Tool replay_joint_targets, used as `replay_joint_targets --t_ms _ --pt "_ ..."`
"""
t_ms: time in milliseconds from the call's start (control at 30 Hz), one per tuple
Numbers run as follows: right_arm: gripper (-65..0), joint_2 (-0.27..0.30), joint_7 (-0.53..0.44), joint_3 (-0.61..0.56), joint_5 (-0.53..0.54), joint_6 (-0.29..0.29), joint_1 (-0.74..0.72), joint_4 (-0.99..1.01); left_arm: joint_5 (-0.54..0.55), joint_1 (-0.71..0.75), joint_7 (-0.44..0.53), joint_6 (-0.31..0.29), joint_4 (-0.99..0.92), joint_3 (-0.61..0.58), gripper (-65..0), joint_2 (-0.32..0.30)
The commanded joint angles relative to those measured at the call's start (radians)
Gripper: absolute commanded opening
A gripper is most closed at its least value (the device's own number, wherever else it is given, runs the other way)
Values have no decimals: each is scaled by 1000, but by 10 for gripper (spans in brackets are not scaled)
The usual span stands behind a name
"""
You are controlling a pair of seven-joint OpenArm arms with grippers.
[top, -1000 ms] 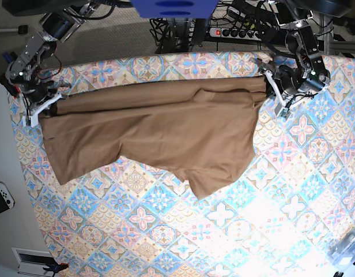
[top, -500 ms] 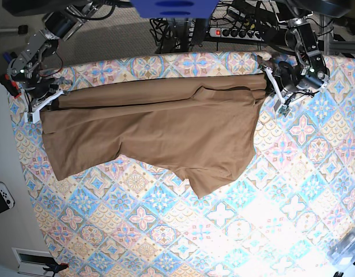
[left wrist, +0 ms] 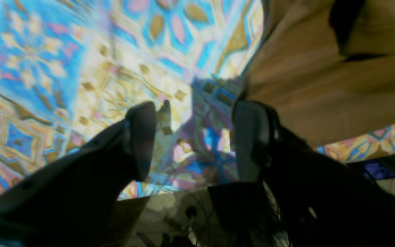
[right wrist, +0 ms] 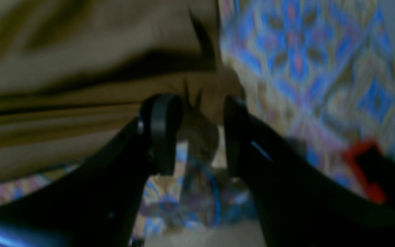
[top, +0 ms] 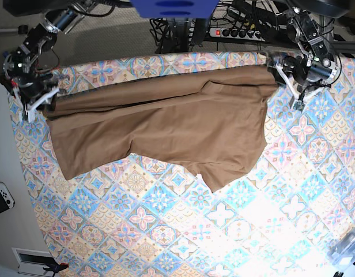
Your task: Layout the t-shirt on the table in an organized manner, then fold the t-shirt properly
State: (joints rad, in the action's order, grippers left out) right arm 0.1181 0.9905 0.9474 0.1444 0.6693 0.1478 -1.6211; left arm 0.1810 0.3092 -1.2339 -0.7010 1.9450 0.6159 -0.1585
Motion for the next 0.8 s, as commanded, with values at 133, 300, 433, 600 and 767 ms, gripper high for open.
replay_joint_targets --t_ms 133,300,433,600,767 --pt "-433 18 -31 3 14 -3 5 -18 -2 8 -4 3 18 5 -302 -10" --pt "-433 18 -31 3 17 -3 36 -18 -2 17 -1 3 20 5 -302 -10" --pt "-433 13 -31 8 19 -3 42 -18 -1 20 -2 3 38 5 -302 -10" --pt "-436 -18 -40 68 19 -1 66 -98 1 20 3 3 46 5 -302 -10" --pt "-437 -18 -40 72 19 29 63 -219 2 -28 6 3 66 11 -302 -6"
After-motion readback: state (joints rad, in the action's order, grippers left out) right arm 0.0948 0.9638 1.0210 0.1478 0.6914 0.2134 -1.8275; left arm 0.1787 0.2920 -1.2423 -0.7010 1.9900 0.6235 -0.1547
